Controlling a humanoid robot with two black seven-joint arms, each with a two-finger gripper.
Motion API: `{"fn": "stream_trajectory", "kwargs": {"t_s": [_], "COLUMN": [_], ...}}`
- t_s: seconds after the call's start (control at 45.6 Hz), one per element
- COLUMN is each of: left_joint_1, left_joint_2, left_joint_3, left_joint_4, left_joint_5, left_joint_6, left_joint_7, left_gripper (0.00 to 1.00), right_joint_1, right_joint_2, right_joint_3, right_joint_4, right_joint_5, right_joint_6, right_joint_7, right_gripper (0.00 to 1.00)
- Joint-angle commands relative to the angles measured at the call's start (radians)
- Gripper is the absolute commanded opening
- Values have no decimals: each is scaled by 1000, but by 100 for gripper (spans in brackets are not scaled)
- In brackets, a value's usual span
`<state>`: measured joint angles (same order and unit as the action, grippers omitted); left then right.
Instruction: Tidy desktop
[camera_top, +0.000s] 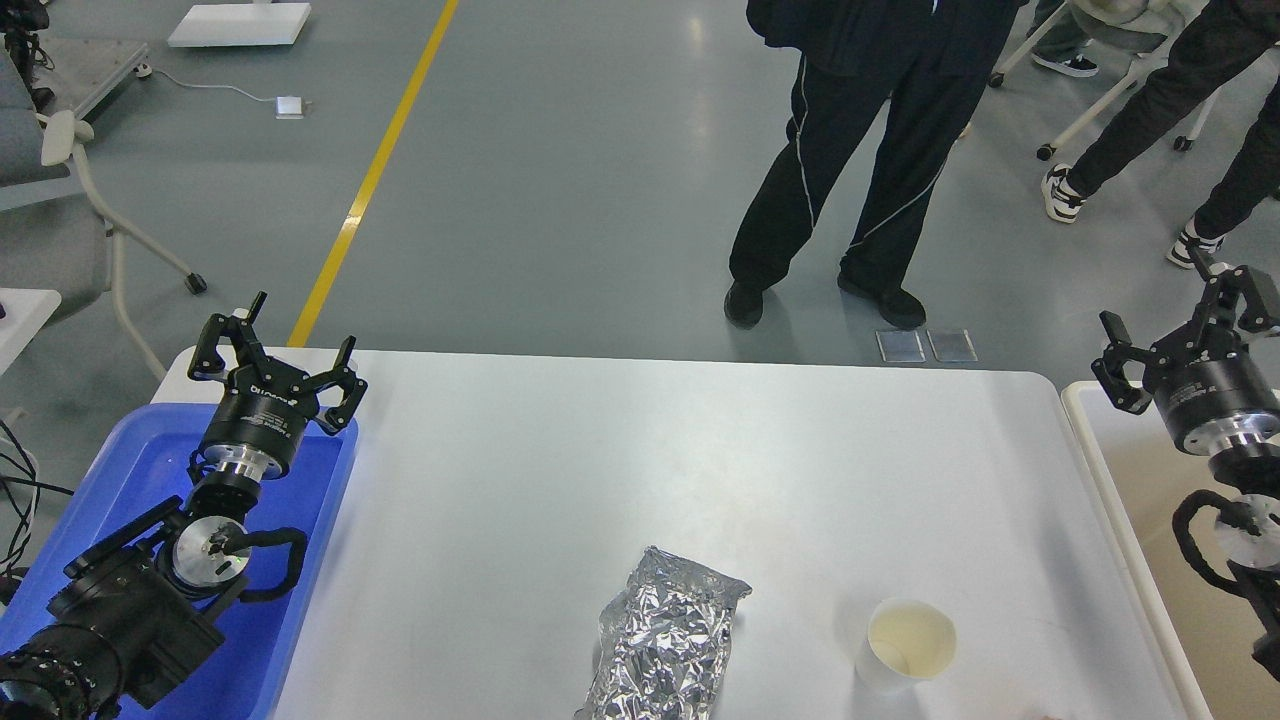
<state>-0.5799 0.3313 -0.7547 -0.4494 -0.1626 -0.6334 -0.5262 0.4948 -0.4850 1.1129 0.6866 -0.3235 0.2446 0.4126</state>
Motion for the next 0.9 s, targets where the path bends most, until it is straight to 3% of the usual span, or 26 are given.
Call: {"fn": "stream_trajectory", "kwargs": {"t_s": [0.0, 0.635, 0.876], "left_joint_1": [0, 0, 0], "left_joint_2": [0, 0, 0], "left_joint_3": [0, 0, 0], "left_joint_4": [0, 0, 0], "left_joint_5": [0, 0, 0], "left_joint_6": [0, 0, 0], "left_joint_7": [0, 0, 0], "left_gripper": [100, 100, 100], "right_joint_1": [-1, 7, 48], "right_joint_2": [5, 3, -135], "right_joint_3": [1, 18, -134], "right_joint_4": [-9, -38, -59], "right_joint_5": [1, 21, 6], "right_joint_6": [2, 2, 13], "right_joint_7": [0, 0, -3], "right_gripper": [100, 100, 100]}}
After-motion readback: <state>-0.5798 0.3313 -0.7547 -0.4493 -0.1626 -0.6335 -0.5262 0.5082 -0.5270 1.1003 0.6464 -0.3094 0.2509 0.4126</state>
